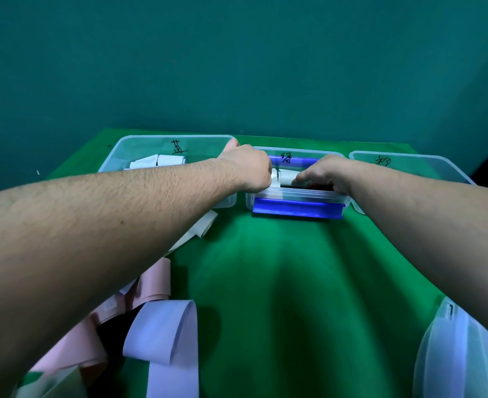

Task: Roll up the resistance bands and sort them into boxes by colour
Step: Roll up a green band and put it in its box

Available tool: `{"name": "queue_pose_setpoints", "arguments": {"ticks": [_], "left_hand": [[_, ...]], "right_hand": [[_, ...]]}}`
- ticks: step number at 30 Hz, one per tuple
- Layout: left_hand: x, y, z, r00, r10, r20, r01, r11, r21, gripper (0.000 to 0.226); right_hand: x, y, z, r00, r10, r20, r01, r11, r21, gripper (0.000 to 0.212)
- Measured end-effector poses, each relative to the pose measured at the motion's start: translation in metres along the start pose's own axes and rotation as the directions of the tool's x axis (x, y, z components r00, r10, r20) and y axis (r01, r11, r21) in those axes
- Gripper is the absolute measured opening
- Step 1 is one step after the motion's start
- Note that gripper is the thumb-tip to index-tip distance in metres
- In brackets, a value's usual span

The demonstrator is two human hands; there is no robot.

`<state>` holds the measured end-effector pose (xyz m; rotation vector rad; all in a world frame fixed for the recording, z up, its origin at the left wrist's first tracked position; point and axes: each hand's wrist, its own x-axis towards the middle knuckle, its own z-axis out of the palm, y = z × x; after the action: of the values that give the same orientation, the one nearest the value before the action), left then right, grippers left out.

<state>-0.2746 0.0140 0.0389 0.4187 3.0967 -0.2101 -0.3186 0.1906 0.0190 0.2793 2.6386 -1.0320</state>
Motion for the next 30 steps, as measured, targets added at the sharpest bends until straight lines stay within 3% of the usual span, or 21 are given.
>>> {"name": "queue_pose_setpoints", "arguments": {"ticks": [8,13,17,25,30], "left_hand": [[-0.004,-0.001,-0.003,0.997,0.009,-0.071,-0.011,1.0,-0.026,0.036],[-0.02,0.001,-0.016,0.983,0.032,-0.183,-0.044,0.997,-0.064,0.038],[-0.045,0.007,-0.031,0.966,0.046,-0.253,-0.07,0.994,-0.088,0.036],[-0.131,0.021,-0.043,0.988,0.03,-0.152,-0.064,0.972,-0.228,0.032],[-0.186,0.018,-0.035,0.996,0.028,-0.09,-0.048,0.974,-0.222,0.031]], "right_hand": [[-0.01,-0.007,-0.005,0.99,-0.119,-0.07,0.111,0.988,-0.11,0.035],[-0.031,-0.01,-0.015,0.965,-0.21,-0.158,0.207,0.978,-0.037,0.011],[-0.068,-0.017,-0.019,0.948,-0.272,-0.167,0.271,0.962,-0.033,0.01],[-0.156,-0.02,-0.004,0.944,-0.319,-0.083,0.314,0.947,-0.065,0.004],[-0.202,-0.017,0.011,0.934,-0.358,0.022,0.357,0.925,-0.133,0.015]]}}
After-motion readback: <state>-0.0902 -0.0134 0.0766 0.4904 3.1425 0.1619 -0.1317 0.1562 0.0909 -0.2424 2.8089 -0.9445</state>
